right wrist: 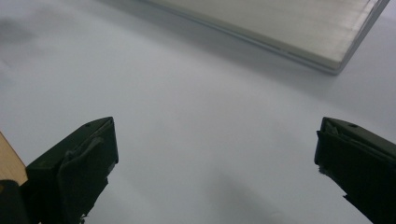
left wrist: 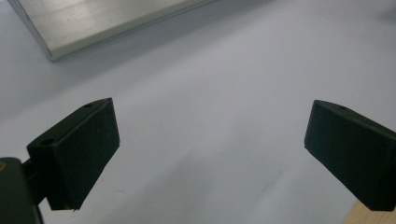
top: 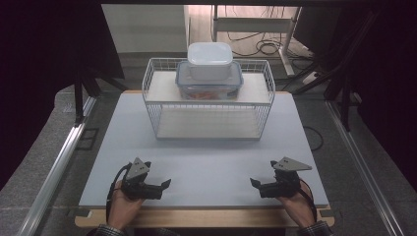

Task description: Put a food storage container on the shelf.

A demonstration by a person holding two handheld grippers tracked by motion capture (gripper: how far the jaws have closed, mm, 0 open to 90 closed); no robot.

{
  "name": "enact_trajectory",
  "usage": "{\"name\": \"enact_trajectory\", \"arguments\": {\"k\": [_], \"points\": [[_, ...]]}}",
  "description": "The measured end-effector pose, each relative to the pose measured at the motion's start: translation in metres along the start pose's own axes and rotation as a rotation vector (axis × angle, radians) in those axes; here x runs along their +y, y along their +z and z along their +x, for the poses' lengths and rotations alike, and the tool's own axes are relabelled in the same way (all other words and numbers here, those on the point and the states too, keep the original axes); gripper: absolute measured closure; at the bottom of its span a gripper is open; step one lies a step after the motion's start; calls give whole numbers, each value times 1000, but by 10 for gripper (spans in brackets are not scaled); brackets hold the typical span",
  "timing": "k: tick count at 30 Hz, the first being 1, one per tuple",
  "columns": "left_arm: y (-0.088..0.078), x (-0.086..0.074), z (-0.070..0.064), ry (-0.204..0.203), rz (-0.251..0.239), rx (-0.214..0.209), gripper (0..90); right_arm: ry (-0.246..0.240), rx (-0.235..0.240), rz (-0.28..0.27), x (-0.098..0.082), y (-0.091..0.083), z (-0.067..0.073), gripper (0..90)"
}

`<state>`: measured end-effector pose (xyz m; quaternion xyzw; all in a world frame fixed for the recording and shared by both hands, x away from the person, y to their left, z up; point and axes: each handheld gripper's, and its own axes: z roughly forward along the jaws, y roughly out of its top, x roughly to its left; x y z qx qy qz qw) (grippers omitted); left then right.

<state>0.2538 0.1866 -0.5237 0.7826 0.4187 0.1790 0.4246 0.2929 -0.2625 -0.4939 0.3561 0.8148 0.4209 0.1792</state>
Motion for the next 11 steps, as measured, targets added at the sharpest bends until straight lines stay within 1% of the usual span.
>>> {"name": "enact_trajectory", "arguments": {"k": [3, 5, 8, 11], "points": [[5, -3, 2, -6, 35, 3, 26, 3, 6, 26, -4, 2, -1, 0], [7, -4, 3, -12, 50, 2, 22, 12, 14, 40, -6, 5, -3, 0], [7, -4, 4, -23, 56, -5, 20, 30, 27, 59, -9, 7, -6, 0], [8, -4, 3, -26, 52, -6, 19, 27, 28, 77, -9, 9, -5, 1]]}}
